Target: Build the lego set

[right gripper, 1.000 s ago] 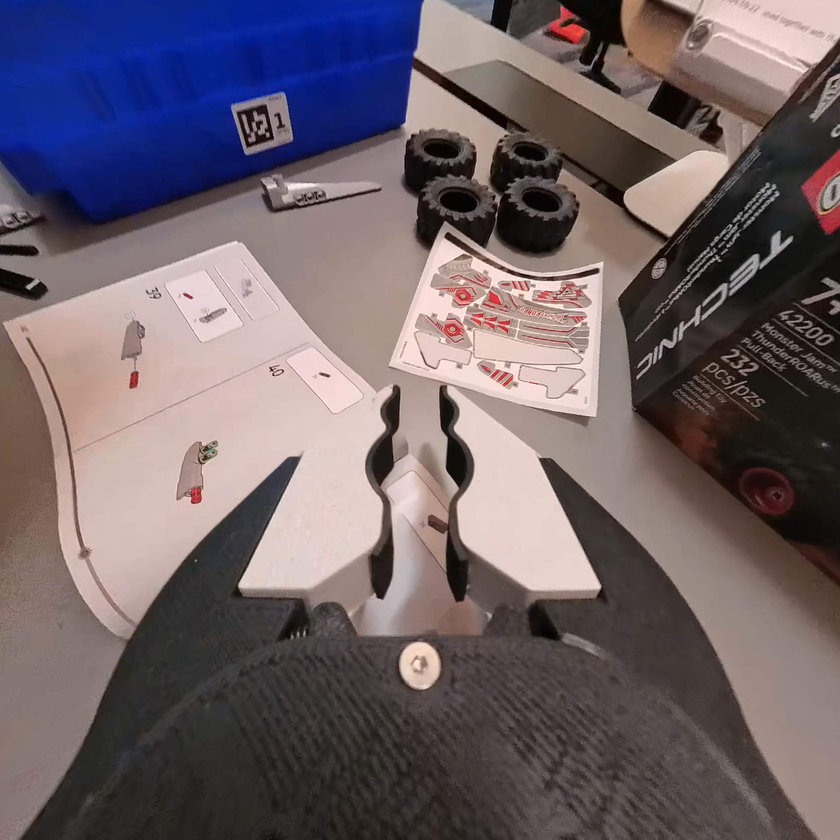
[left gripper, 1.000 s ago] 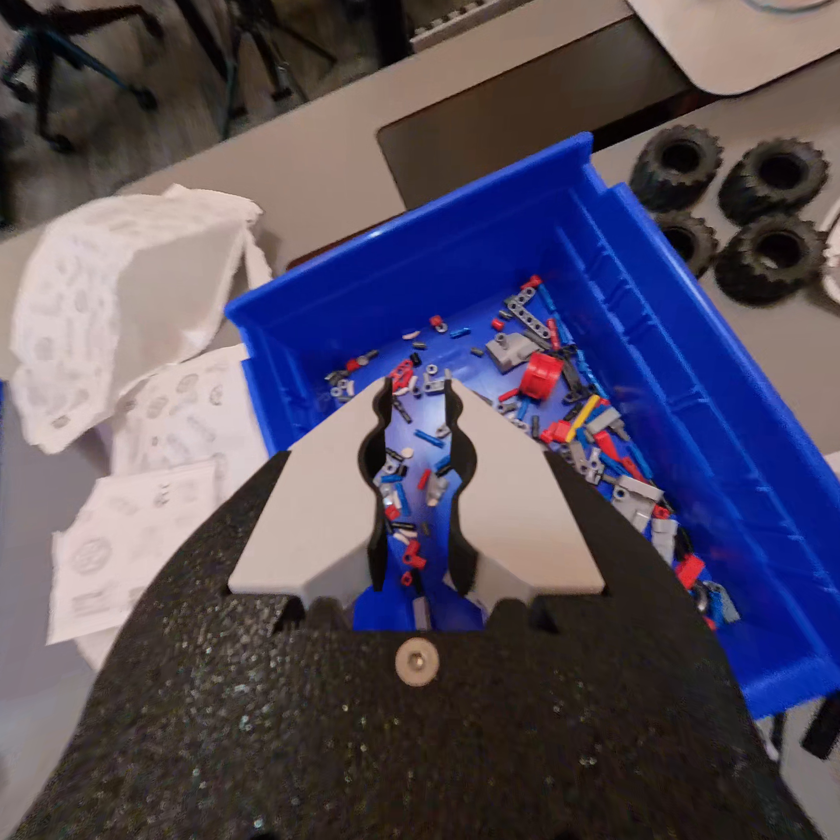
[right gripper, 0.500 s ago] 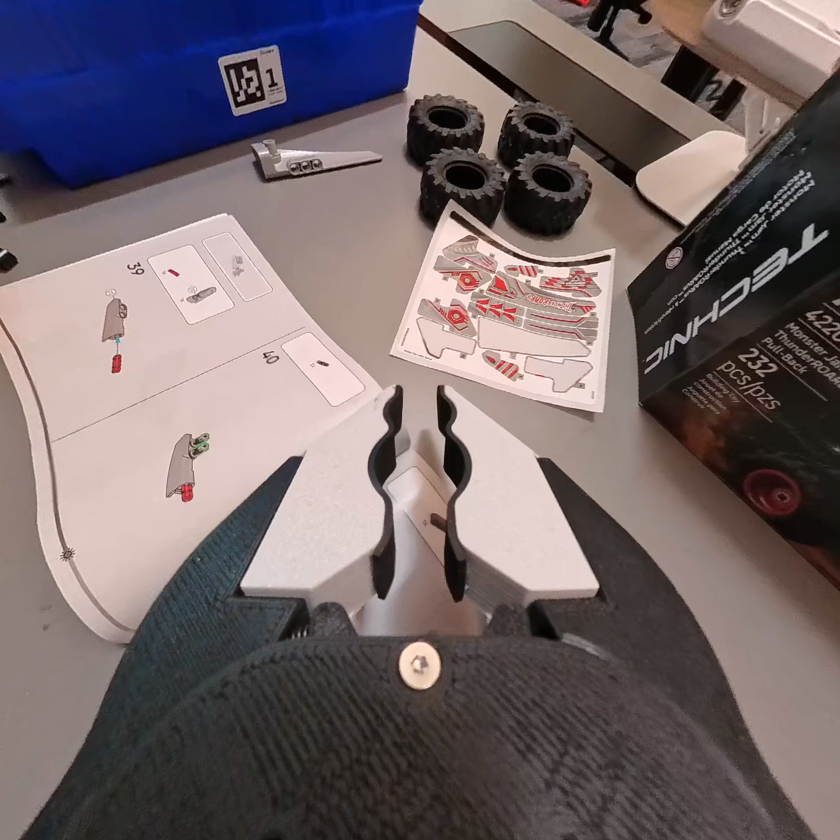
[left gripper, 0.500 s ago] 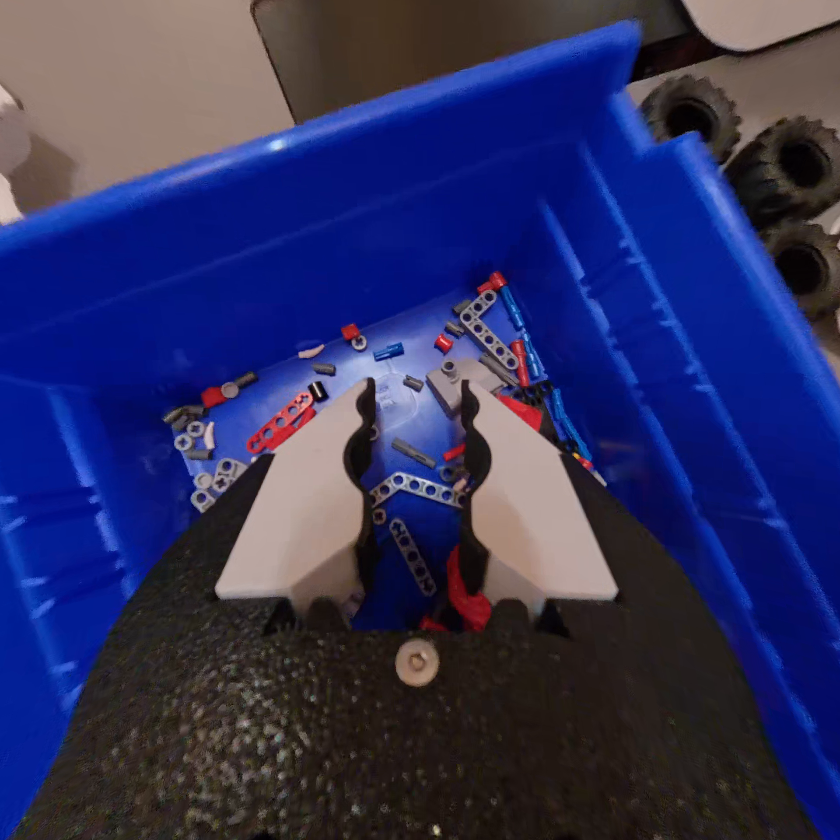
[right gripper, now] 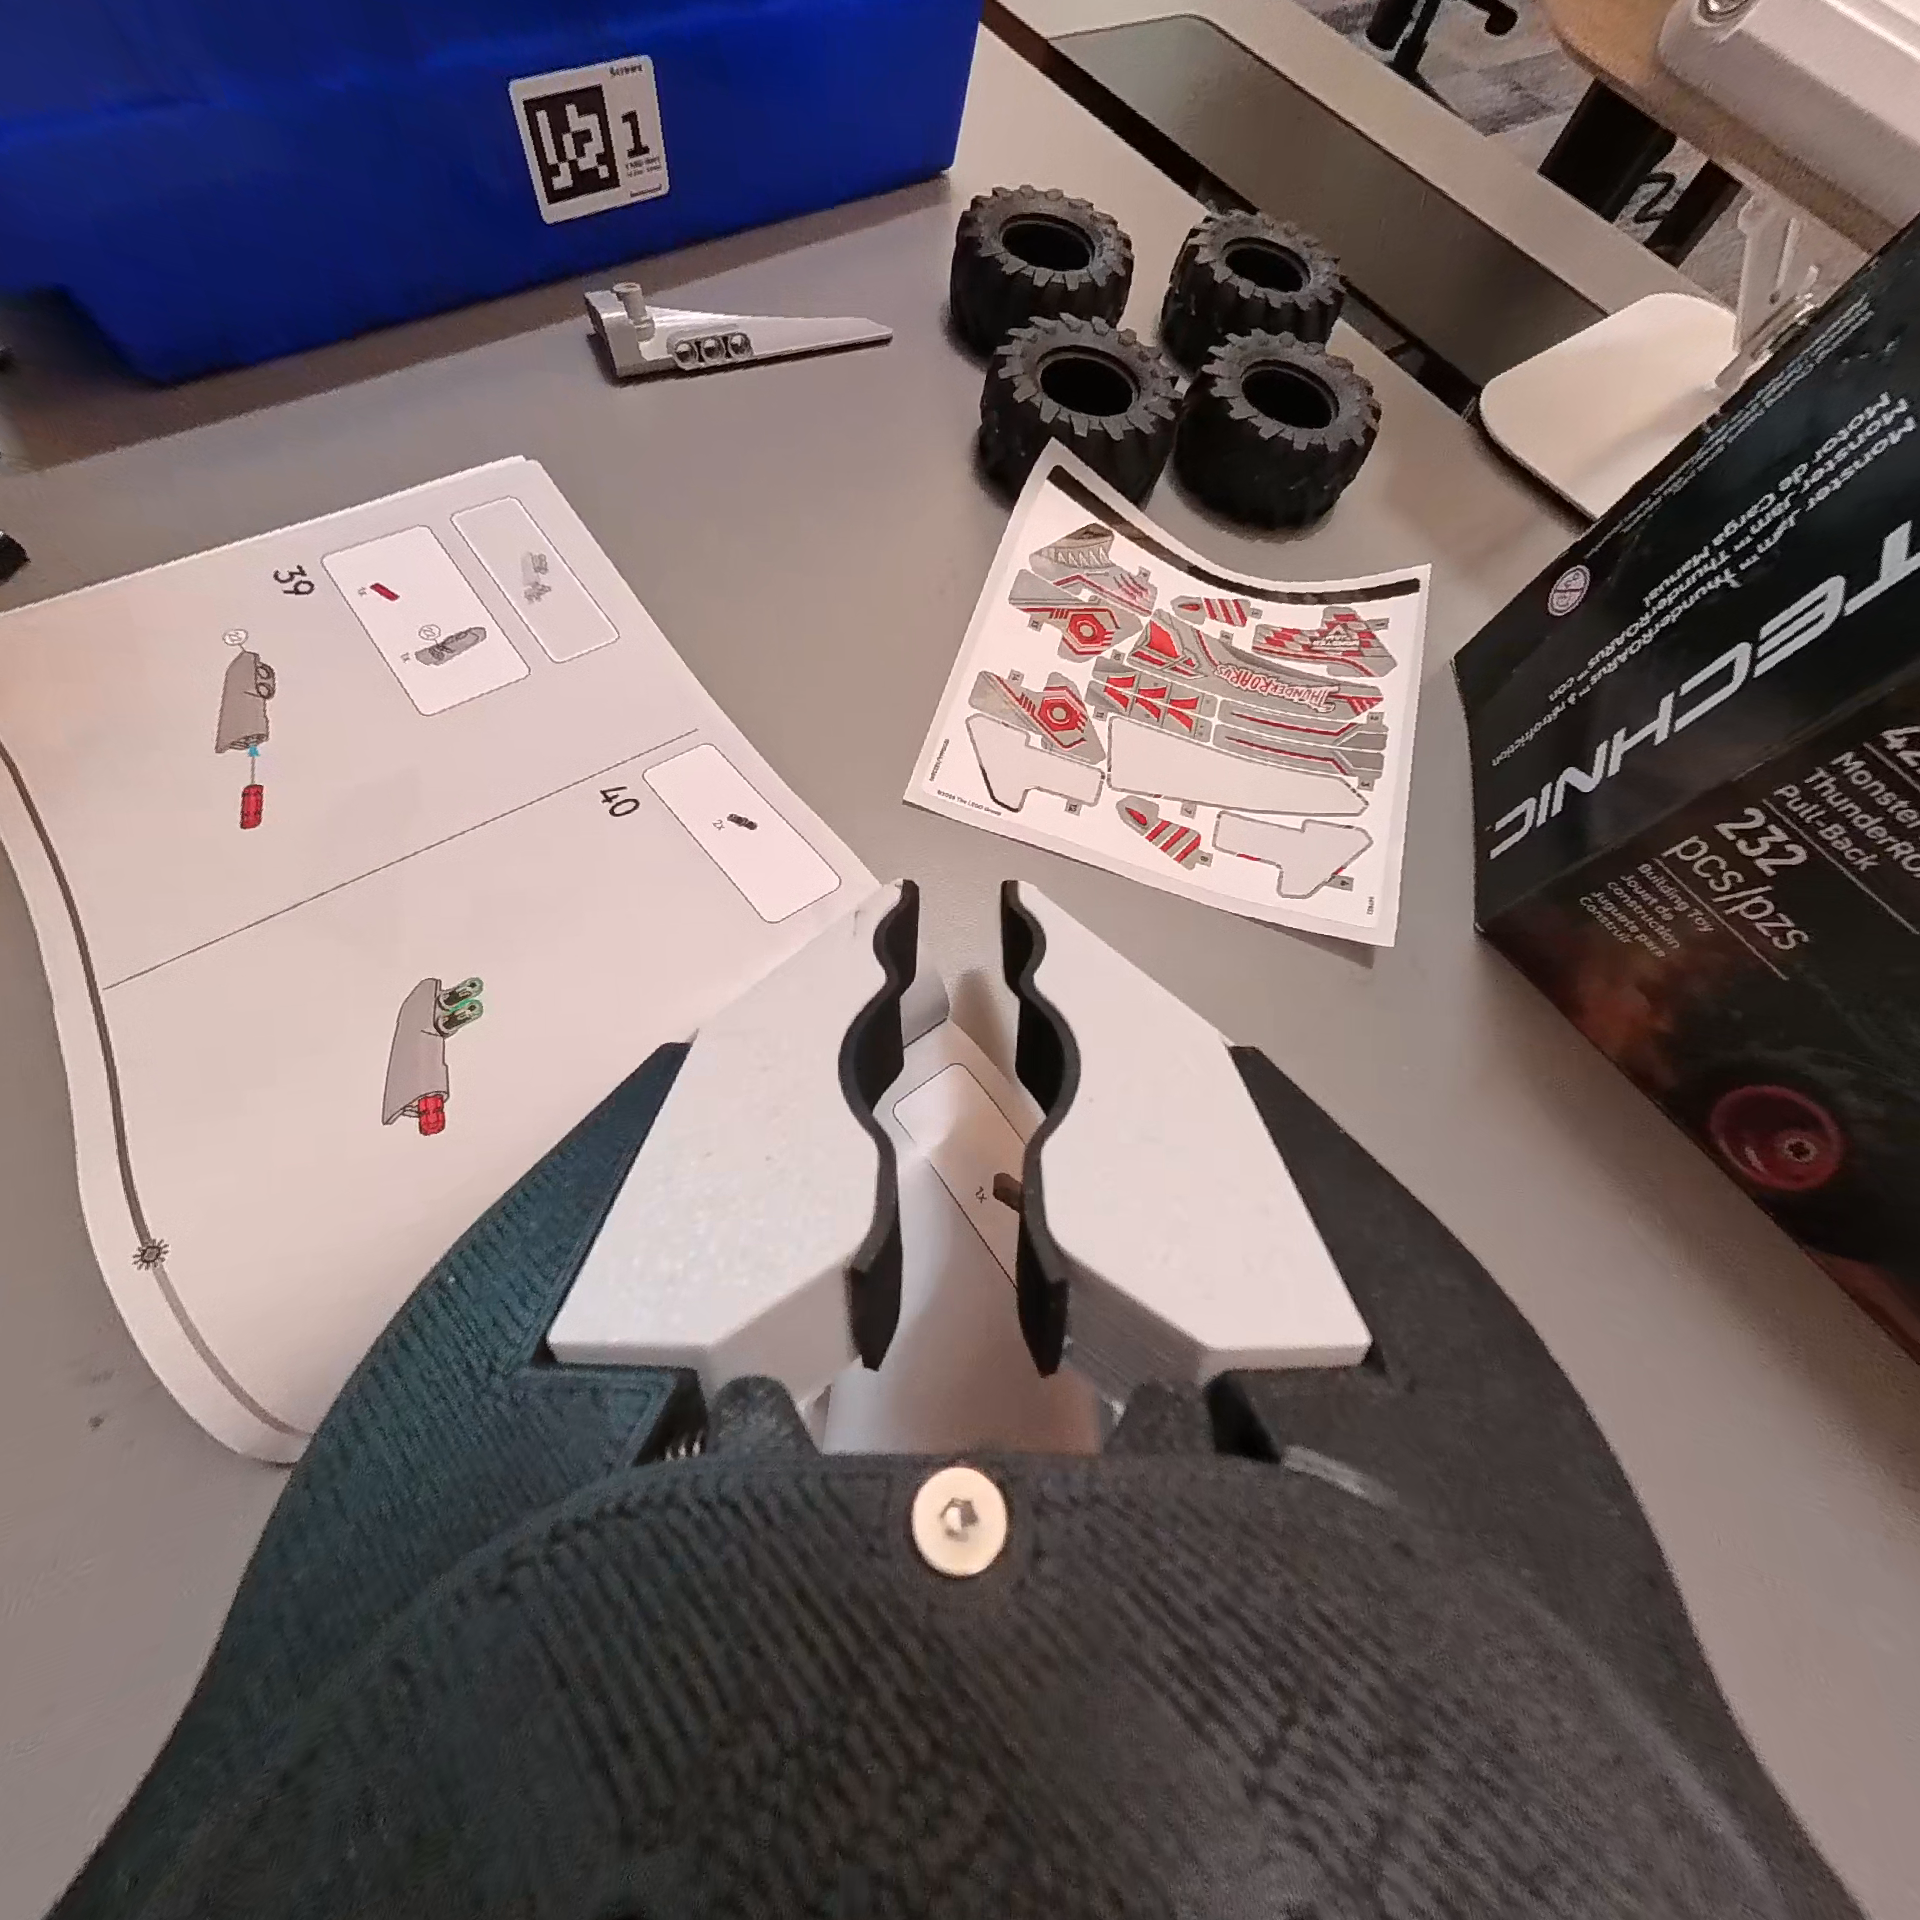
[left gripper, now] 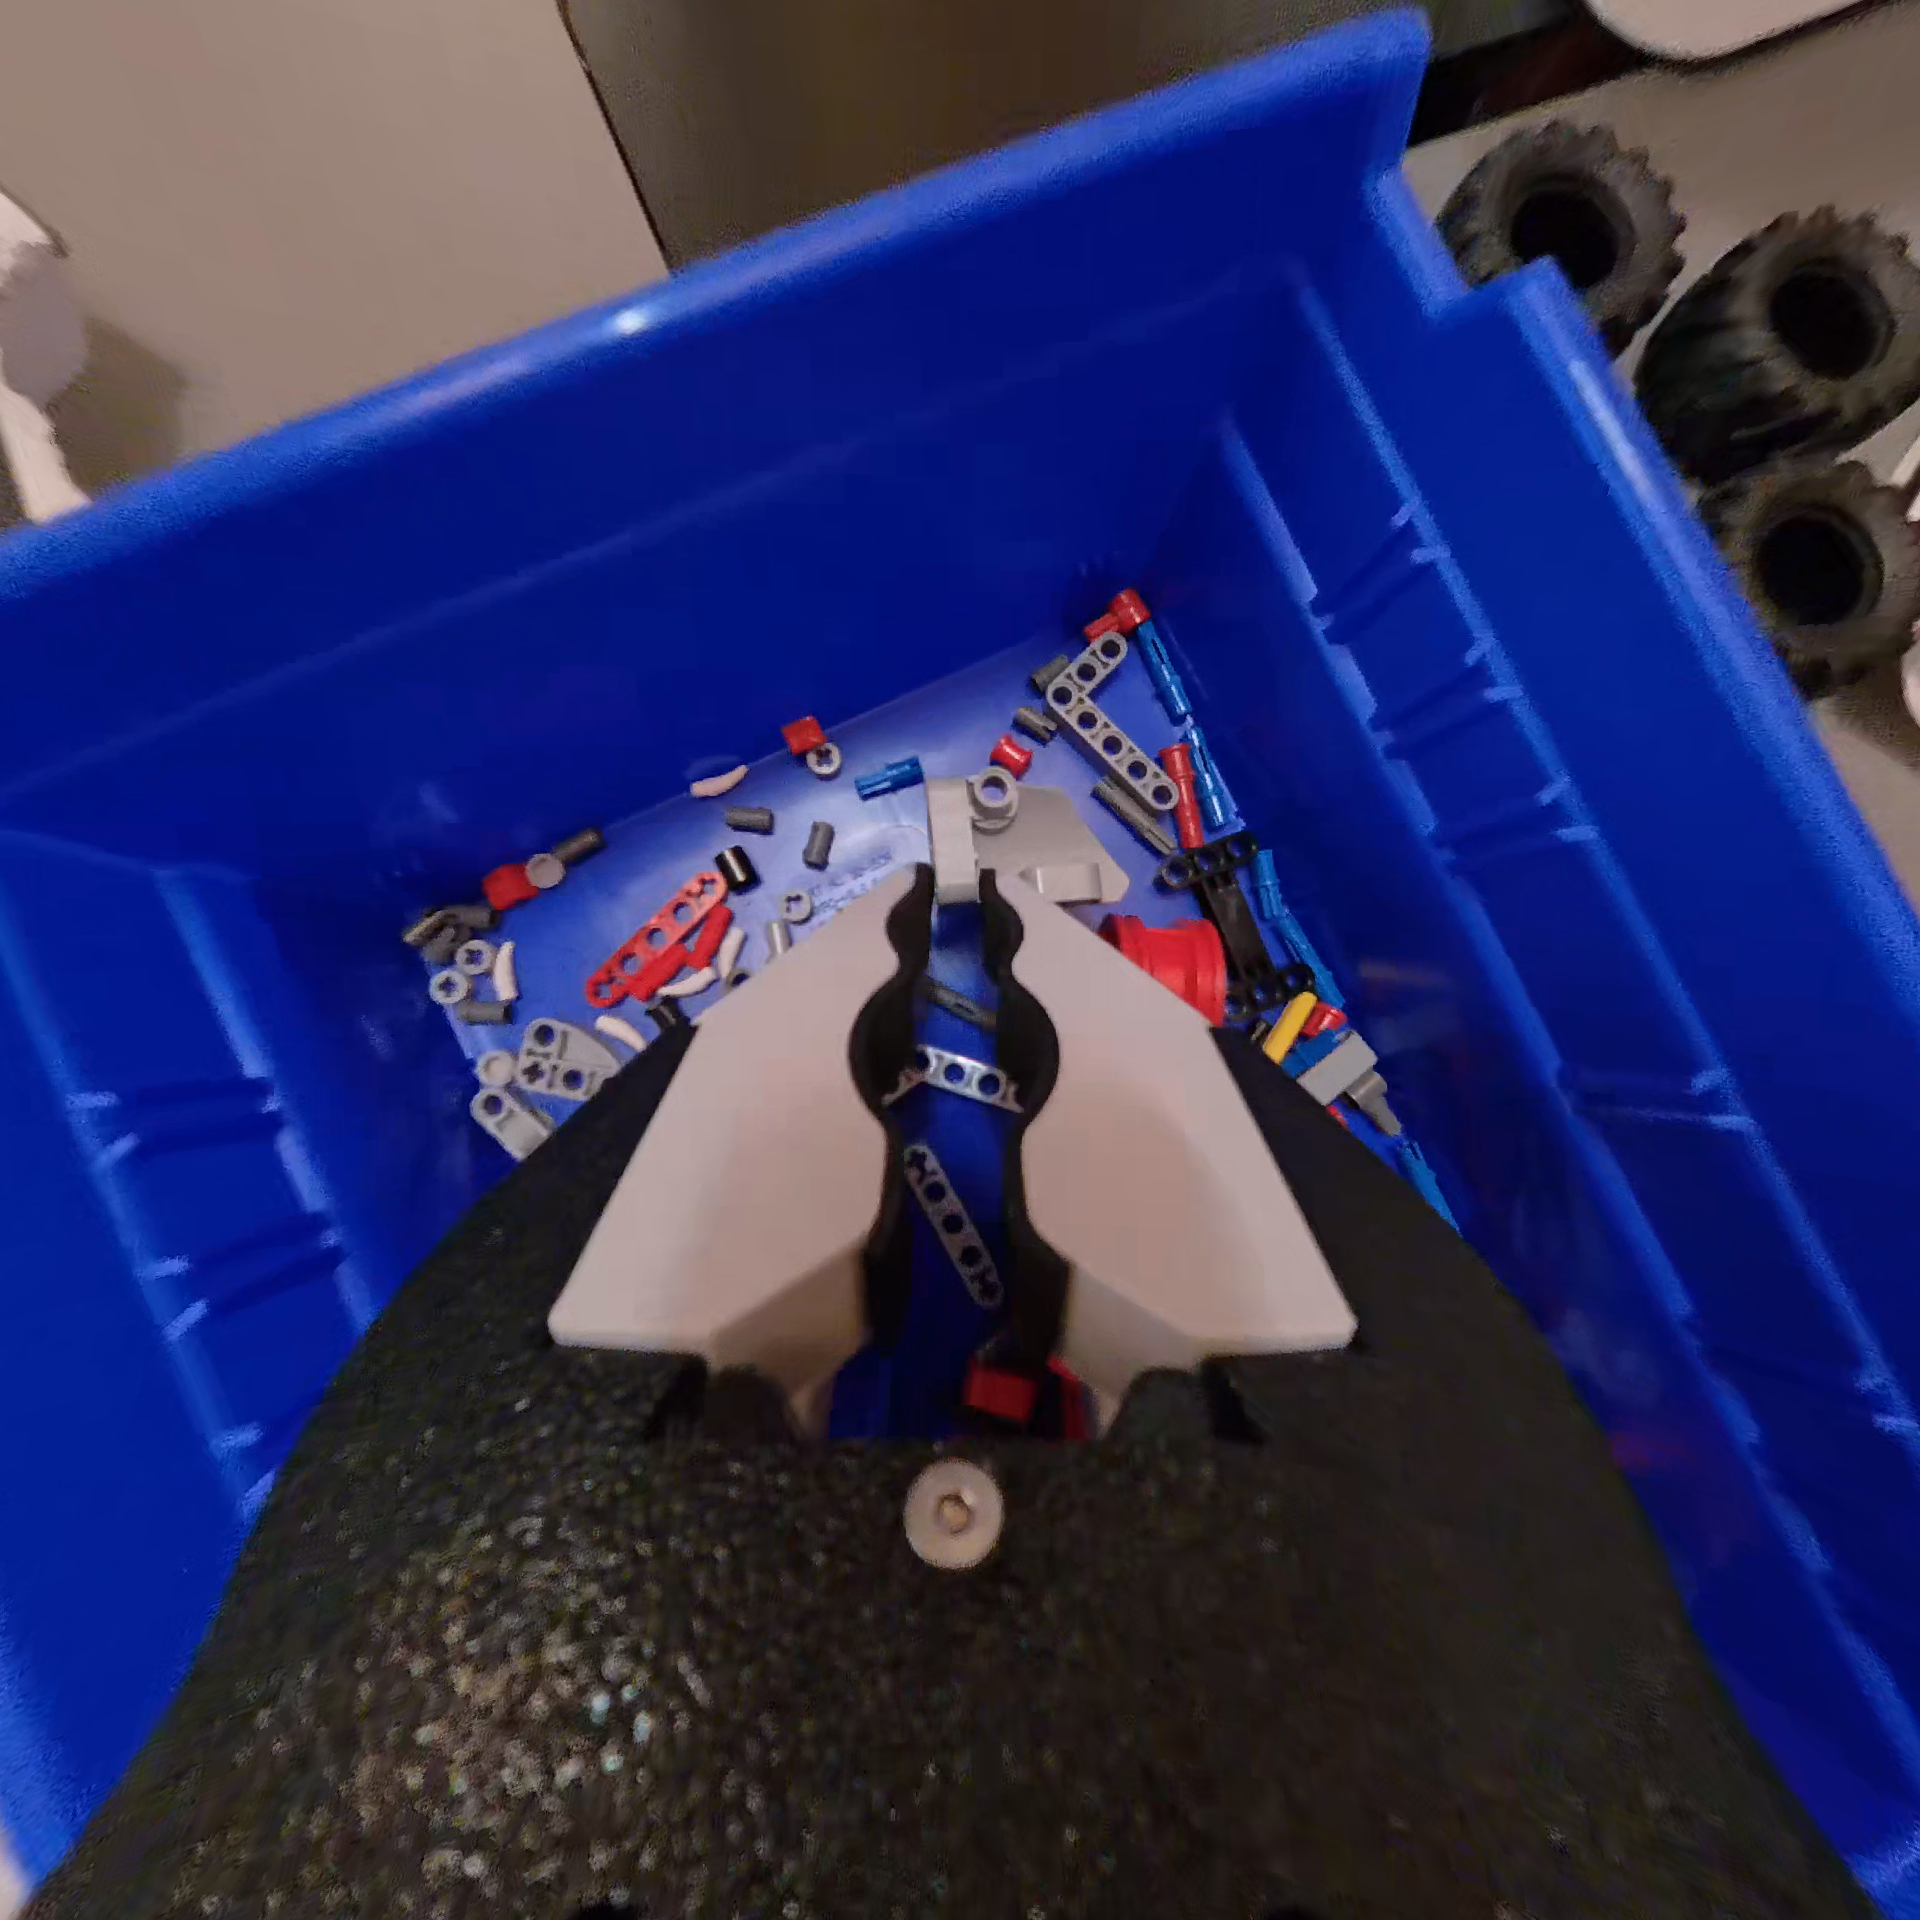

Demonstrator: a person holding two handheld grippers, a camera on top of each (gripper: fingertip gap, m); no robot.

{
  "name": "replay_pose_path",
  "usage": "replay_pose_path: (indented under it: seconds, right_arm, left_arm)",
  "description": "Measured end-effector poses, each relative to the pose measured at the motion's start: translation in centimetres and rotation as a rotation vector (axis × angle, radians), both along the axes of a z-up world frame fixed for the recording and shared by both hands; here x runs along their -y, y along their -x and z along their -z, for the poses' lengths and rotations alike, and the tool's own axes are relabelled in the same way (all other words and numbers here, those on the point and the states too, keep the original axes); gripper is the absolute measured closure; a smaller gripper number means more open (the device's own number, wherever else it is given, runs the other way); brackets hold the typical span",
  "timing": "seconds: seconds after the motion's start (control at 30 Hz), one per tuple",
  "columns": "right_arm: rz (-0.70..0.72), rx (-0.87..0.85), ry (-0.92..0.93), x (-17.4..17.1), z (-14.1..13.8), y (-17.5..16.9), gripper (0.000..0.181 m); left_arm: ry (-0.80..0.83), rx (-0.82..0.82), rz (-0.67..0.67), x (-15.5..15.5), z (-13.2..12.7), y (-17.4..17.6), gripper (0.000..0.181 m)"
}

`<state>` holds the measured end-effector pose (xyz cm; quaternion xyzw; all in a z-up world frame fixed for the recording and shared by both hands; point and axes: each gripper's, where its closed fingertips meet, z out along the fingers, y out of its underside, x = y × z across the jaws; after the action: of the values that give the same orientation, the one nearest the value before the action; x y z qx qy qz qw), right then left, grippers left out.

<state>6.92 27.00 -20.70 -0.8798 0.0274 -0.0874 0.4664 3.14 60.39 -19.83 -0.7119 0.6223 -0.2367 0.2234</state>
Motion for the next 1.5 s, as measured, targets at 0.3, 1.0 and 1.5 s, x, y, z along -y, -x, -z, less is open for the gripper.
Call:
replay_pose_path:
  seconds: [0.3,1.0,1.5]
  right_arm:
    - [-0.010,-0.014,-0.190,-1.7,-4.3,0.1,0.150]
    - [-0.165,-0.324,-0.783,-5.7,-18.0,7.5,0.163]
    - [-0.210,-0.553,-0.806,-4.7,-18.0,6.6,0.180]
  left_arm:
    - [0.158,0.218,0.126,4.8,-7.8,0.2,0.175]
    - [-0.019,0.503,0.627,26.2,-17.7,1.7,0.175]
    - [-0.042,0.494,0.755,26.9,-16.8,2.3,0.172]
